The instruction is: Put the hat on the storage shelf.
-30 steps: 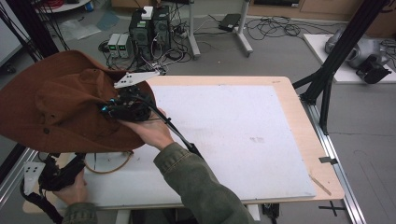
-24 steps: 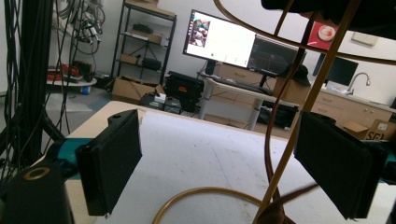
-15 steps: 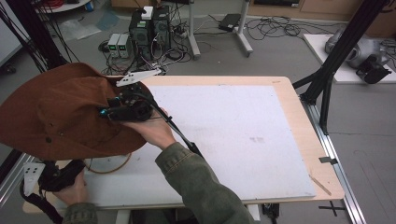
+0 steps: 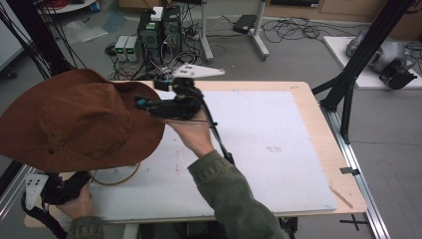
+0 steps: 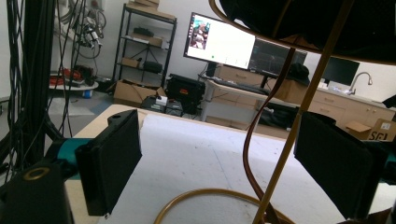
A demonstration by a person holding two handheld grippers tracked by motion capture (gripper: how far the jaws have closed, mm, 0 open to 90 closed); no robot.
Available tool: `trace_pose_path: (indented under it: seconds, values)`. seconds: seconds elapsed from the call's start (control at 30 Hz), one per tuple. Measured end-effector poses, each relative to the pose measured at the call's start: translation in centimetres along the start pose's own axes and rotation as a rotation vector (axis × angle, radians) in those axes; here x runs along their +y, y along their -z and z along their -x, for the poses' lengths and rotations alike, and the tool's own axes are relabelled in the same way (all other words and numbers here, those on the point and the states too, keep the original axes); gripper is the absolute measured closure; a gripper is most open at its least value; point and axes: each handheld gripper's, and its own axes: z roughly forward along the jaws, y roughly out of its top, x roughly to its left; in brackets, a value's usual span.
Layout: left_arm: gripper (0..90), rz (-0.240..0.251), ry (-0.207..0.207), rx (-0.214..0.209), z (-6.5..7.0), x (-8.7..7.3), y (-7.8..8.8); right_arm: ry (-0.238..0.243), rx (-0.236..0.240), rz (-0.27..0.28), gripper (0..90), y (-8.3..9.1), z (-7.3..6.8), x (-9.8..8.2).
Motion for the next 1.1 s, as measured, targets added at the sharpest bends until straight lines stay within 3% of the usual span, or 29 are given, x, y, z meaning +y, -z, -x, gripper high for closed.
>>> trace_pose_path:
  seconds: [0.03, 0.07, 0.1, 0.13, 0.17, 0.2, 0.23, 0.27, 0.3, 0.4, 0.47, 0.5, 0.53, 0.57, 0.7, 0.77, 0.8, 0.83, 0.87, 0.9, 1.0, 1.03, 1.1]
  values:
    - [15.1, -0.001, -0.001, -0.001, 0.0, 0.0, 0.0, 0.014, -0.079, 0.040, 17.6, 2.7, 1.0, 0.3]
    - [15.1, 0.001, 0.000, -0.001, 0.0, 0.0, 0.0, 0.019, -0.115, 0.051, 15.7, 3.7, 1.3, 0.3]
    - [15.1, 0.001, -0.001, 0.000, 0.0, 0.0, 0.0, 0.019, -0.115, 0.051, 15.7, 3.7, 1.3, 0.3]
    - [15.1, -0.002, -0.003, 0.001, 0.0, 0.0, 0.0, 0.021, -0.191, 0.068, 12.8, 6.2, 2.3, 0.4]
    - [15.1, -0.003, -0.003, 0.000, 0.0, 0.0, 0.0, 0.021, -0.191, 0.068, 12.8, 6.2, 2.3, 0.4]
    - [15.1, -0.003, -0.004, 0.001, 0.0, 0.0, 0.0, 0.028, -0.275, 0.089, 11.7, 8.8, 3.2, 0.3]
    - [15.1, -0.003, -0.005, 0.002, 0.0, 0.0, 0.0, 0.028, -0.275, 0.089, 11.7, 8.8, 3.2, 0.3]
    - [15.1, -0.003, -0.007, 0.004, 0.0, 0.0, 0.0, 0.032, -0.315, 0.097, 10.7, 10.0, 3.6, 0.2]
    - [15.1, -0.004, -0.006, 0.005, 0.1, 0.0, 0.0, 0.060, -0.417, 0.115, 9.6, 12.7, 4.5, -0.3]
    - [15.1, -0.003, -0.009, 0.007, 0.1, 0.0, -0.1, 0.082, -0.526, 0.124, 9.6, 15.5, 5.5, -1.1]
    - [15.1, -0.003, -0.009, 0.009, 0.1, 0.0, -0.1, 0.099, -0.634, 0.152, 2.9, 17.4, 6.0, -2.1]
    - [15.1, -0.004, -0.010, 0.010, 0.1, 0.0, -0.1, 0.099, -0.634, 0.152, 2.9, 17.4, 6.0, -2.1]
    - [15.1, -0.003, -0.009, 0.011, 0.1, 0.0, -0.1, 0.134, -0.774, 0.198, 2.2, 18.7, 6.1, -3.4]
    - [15.1, -0.003, -0.008, 0.012, 0.1, 0.0, -0.1, 0.143, -0.803, 0.204, 2.2, 19.1, 6.2, -3.9]
    - [15.1, -0.003, -0.010, 0.016, 0.1, 0.0, -0.1, 0.125, -0.870, 0.194, 2.2, 20.3, 6.7, -6.3]
    - [15.1, -0.003, -0.010, 0.018, 0.1, 0.0, -0.1, 0.091, -0.918, 0.202, 2.2, 21.0, 7.2, -9.5]
    - [15.1, -0.005, -0.010, 0.018, 0.1, 0.0, -0.1, 0.091, -0.918, 0.202, 2.2, 21.0, 7.2, -9.5]
    - [15.1, -0.005, -0.009, 0.017, 0.1, 0.0, -0.1, 0.062, -0.933, 0.195, 2.2, 21.0, 7.6, -11.6]
    - [15.1, -0.003, -0.010, 0.018, 0.1, 0.0, -0.1, 0.062, -0.933, 0.195, 2.2, 21.0, 7.6, -11.6]
    - [15.1, -0.004, -0.011, 0.018, 0.1, 0.0, -0.1, 0.041, -0.947, 0.182, 2.3, 20.9, 8.0, -13.7]
    - [15.1, -0.001, -0.007, 0.017, 0.1, 0.0, -0.1, 0.055, -0.953, 0.160, 2.3, 20.6, 8.2, -15.4]
    - [15.1, -0.001, -0.007, 0.016, 0.1, 0.0, -0.1, 0.095, -0.963, 0.119, 2.4, 20.1, 8.1, -17.1]
    - [15.1, -0.004, -0.009, 0.013, 0.1, 0.0, -0.1, 0.110, -0.969, 0.103, 2.4, 19.9, 8.1, -17.8]
